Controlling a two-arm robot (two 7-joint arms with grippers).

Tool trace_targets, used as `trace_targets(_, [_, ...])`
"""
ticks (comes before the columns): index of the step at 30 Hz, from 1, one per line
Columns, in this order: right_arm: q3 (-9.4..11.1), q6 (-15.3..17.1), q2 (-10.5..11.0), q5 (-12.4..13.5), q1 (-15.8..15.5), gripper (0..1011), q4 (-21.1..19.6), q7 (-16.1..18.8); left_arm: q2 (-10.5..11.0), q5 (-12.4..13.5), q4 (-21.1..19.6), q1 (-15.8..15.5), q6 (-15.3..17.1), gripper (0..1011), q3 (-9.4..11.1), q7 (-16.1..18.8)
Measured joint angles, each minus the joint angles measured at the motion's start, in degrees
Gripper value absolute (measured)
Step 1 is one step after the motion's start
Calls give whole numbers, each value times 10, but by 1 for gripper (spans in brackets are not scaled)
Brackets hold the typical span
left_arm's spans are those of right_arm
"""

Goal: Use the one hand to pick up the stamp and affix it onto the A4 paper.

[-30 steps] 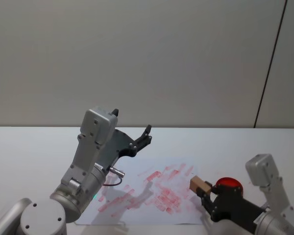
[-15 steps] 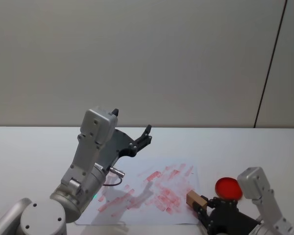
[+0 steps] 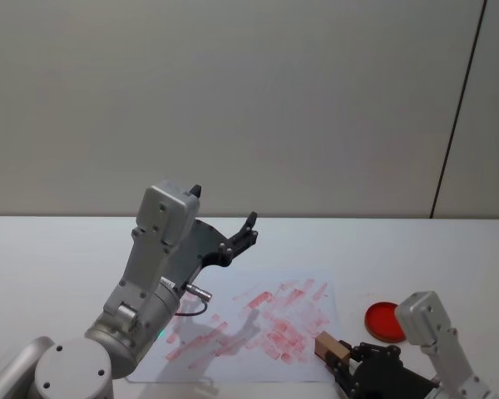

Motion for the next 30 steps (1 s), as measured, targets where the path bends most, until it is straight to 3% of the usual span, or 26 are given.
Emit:
trace_targets(17, [-3,16,0,-10,2,216,-1,1,0,0,0,0,0,1002,0,0])
trace_targets(30, [5,-5,2,30,1,216,-26,-14,0,0,0,0,0,1002,0,0])
